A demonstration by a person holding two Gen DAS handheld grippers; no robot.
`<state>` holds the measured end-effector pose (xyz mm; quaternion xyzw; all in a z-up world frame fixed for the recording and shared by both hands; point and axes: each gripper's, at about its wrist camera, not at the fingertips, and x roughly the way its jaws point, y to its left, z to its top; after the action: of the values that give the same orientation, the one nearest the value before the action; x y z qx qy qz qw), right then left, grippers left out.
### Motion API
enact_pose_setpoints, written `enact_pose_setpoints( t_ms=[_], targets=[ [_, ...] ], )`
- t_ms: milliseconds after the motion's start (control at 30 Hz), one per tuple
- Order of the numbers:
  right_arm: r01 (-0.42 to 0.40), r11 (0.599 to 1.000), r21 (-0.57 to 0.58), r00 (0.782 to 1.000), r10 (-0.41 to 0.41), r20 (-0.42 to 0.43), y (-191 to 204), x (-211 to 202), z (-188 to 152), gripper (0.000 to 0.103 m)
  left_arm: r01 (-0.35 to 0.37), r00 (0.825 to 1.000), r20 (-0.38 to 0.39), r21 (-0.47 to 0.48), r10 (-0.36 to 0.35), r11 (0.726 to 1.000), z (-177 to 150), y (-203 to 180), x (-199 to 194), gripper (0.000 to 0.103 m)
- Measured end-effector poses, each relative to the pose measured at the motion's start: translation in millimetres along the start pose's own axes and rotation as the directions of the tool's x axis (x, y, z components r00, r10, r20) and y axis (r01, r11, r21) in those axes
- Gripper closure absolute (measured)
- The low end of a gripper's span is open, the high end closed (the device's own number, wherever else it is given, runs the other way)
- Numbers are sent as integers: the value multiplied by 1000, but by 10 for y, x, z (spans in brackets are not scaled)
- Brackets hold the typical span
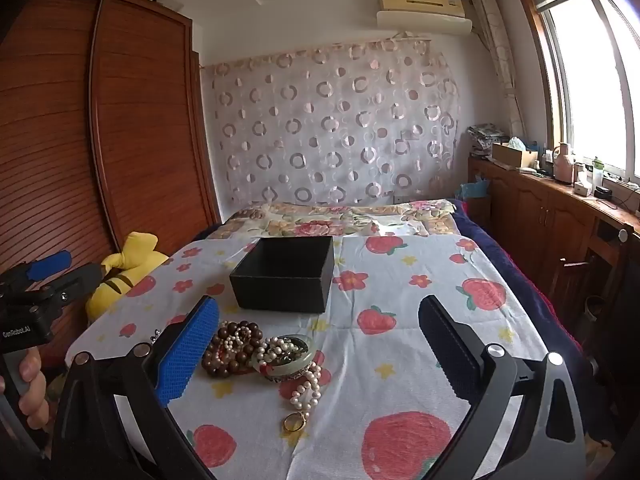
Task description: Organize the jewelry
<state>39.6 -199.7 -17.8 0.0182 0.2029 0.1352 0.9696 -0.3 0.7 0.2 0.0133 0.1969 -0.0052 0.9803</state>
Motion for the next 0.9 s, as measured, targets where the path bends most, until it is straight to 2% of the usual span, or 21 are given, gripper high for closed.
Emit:
enact_pose_setpoints(
  t_ms=[900],
  targets=[
    [1,1000,0,1000,-1,13,6,-21,3,2,-2,1000,4,2,2,1000,1,0,2,6]
  ],
)
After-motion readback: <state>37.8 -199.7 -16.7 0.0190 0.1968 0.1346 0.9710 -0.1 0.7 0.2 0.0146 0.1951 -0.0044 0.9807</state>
